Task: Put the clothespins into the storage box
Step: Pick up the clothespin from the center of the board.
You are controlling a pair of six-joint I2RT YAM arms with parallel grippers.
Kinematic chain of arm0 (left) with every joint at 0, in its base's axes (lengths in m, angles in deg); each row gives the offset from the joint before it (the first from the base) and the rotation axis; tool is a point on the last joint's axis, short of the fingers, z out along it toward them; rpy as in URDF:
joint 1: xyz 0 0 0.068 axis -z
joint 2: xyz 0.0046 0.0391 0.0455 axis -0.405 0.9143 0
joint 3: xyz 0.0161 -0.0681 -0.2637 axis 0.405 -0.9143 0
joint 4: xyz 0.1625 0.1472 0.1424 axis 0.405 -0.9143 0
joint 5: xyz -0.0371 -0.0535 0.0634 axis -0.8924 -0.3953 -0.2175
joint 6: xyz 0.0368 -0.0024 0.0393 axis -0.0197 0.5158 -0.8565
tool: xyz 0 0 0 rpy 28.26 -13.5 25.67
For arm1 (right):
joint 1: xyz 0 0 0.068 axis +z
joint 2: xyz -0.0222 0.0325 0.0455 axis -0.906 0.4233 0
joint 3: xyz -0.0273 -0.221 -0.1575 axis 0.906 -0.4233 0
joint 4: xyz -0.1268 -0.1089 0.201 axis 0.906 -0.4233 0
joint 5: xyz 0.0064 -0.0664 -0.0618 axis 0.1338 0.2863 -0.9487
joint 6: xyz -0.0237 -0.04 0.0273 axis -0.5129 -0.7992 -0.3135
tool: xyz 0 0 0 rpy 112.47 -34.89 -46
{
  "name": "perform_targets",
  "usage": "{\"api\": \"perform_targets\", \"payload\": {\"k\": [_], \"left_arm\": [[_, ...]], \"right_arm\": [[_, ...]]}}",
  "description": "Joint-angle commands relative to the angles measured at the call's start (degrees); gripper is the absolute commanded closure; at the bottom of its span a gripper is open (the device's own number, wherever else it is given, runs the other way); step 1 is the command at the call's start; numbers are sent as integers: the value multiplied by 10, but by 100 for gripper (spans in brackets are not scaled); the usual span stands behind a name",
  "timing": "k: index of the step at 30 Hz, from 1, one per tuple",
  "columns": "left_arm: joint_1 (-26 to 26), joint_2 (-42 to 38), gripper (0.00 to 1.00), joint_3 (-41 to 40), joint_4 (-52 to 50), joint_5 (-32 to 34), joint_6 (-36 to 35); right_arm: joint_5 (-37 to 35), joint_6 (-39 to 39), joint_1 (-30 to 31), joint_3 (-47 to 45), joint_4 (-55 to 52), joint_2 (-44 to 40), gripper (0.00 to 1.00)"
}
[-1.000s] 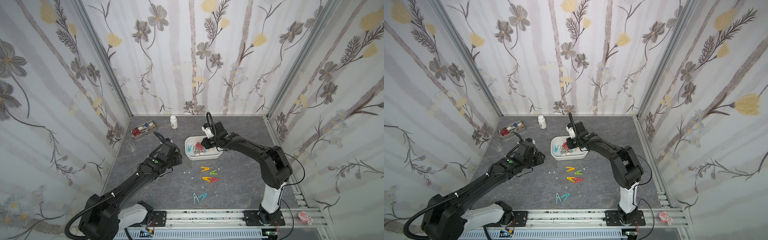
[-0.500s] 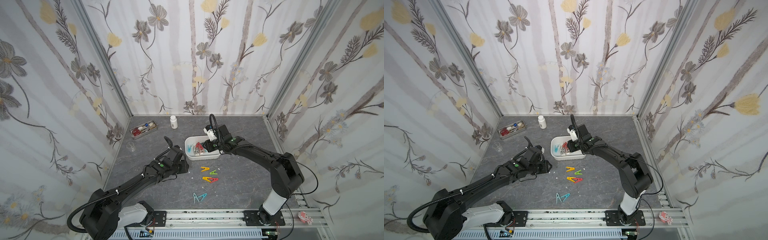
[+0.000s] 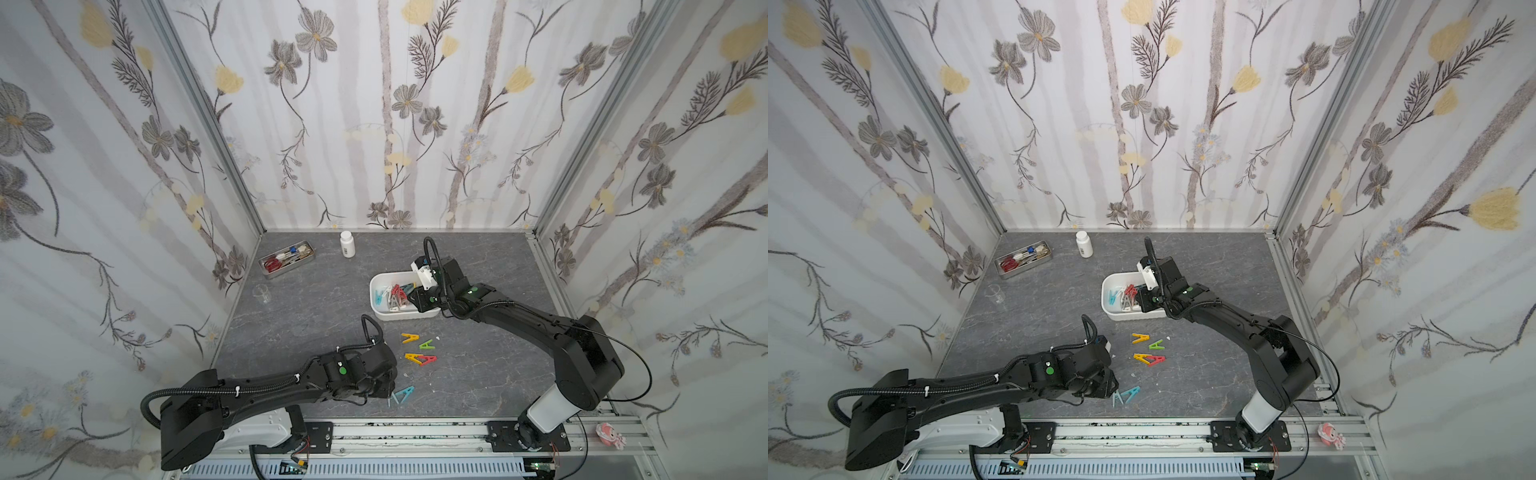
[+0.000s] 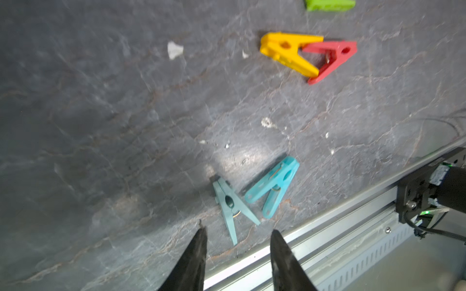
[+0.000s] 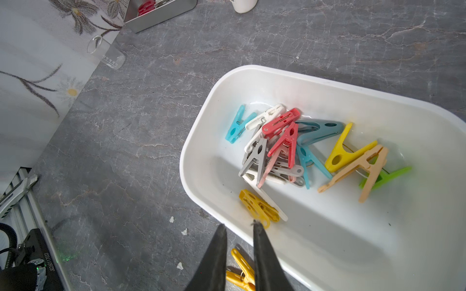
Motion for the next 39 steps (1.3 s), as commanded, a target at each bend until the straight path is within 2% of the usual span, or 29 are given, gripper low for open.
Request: {"api": "perform_targets", "payload": {"k": [1, 7, 31, 39], "left_arm": [[39, 13, 58, -3, 2, 20, 75], [80, 30, 58, 7, -11, 44, 114], [77, 132, 66, 41, -35, 73, 107], [77, 177, 75, 61, -41, 73, 93]], "right_arm": [[5, 9, 2, -4, 36, -7, 79], [7, 13, 2, -19, 49, -15, 79], [14, 18, 2, -49, 64, -39, 79], [15, 18, 2, -60, 65, -46, 79]]}}
